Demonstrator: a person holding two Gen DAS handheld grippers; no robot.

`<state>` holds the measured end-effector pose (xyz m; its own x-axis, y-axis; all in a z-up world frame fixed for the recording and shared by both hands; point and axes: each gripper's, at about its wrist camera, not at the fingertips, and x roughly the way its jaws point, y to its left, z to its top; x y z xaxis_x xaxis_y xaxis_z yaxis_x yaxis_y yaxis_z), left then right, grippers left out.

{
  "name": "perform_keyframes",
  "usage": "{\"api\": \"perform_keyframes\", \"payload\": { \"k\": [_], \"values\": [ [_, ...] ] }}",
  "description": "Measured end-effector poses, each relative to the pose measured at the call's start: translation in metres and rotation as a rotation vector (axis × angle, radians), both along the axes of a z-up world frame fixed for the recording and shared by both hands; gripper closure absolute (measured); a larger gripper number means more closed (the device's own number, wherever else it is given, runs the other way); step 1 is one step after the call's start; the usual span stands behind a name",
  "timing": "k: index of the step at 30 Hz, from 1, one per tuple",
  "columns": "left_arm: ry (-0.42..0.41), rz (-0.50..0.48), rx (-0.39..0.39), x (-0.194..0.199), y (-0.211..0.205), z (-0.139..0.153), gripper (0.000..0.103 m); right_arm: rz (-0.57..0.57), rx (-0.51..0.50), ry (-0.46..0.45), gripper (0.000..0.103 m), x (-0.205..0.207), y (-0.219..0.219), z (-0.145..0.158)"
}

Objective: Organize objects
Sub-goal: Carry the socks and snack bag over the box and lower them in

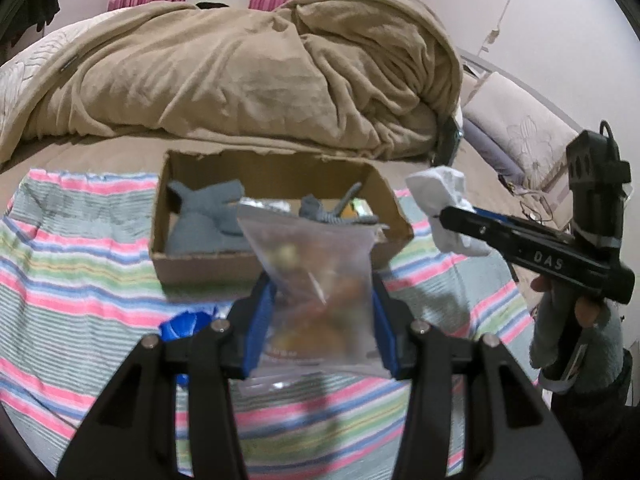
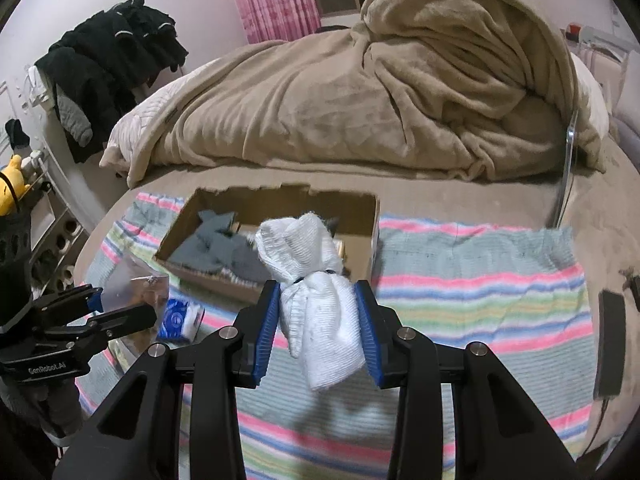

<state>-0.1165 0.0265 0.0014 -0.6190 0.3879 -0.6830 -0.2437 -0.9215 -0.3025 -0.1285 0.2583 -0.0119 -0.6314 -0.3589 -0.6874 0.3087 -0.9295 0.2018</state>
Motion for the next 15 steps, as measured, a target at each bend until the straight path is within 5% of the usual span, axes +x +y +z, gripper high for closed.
{"api": "perform_keyframes", "payload": {
  "k": [15],
  "values": [
    [0.017, 0.011, 0.02, -0.034, -0.006, 0.001, 0.056, -0.046, -0.016, -0.016, 0.063, -0.05, -0.009, -0.006]
  ]
}}
